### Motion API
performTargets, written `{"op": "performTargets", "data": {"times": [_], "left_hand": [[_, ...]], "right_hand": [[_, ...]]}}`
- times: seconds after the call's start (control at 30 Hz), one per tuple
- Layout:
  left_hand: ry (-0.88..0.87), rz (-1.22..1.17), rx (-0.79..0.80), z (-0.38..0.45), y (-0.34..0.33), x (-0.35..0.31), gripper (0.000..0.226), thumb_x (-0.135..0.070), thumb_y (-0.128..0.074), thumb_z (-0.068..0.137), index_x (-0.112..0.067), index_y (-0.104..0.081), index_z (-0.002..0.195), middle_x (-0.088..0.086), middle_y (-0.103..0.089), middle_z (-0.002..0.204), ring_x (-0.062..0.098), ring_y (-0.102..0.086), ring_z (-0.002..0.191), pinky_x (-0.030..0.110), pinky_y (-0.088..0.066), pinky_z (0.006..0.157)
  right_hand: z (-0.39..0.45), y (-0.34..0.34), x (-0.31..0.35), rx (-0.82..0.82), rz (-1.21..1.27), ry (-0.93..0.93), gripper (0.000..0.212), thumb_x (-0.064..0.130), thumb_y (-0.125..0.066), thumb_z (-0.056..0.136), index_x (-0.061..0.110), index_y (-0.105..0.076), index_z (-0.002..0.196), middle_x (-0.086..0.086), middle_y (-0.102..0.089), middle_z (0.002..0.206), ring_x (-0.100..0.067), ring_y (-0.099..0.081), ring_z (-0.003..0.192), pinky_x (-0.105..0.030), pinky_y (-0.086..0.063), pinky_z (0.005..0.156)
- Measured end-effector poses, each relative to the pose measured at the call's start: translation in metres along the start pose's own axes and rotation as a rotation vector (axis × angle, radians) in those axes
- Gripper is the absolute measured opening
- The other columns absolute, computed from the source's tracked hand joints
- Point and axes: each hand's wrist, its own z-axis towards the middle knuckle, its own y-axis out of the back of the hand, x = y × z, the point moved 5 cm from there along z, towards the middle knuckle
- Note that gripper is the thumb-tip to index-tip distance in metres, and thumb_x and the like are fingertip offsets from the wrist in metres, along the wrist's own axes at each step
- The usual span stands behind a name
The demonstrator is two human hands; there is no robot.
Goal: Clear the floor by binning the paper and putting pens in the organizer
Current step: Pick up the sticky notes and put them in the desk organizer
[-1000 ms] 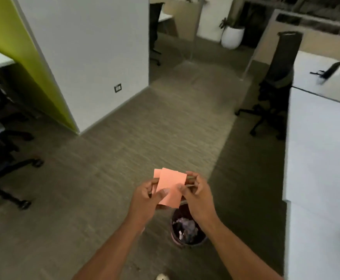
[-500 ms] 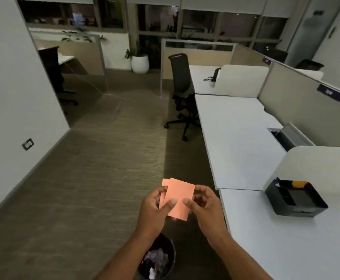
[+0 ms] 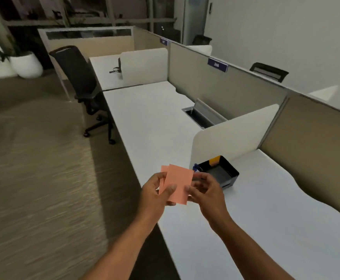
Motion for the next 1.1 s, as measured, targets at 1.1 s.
{"op": "performTargets", "data": {"times": [1.1], "left_hand": [[0.261, 0.136, 0.104, 0.086, -0.077, 0.111, 0.031, -0.011, -0.061, 0.102, -0.039, -0.072, 0.112, 0.001, -0.06, 0.135, 0.023, -0.063, 0.108, 0.025, -0.058, 0.064]], "right_hand": [[0.309, 0.136, -0.129, -0.061, -0.578, -0.149, 0.024, 0.012, -0.047, 0.108, 0.01, -0.063, 0.126, -0.012, -0.066, 0.128, -0.033, -0.059, 0.117, -0.039, -0.045, 0.101]]}}
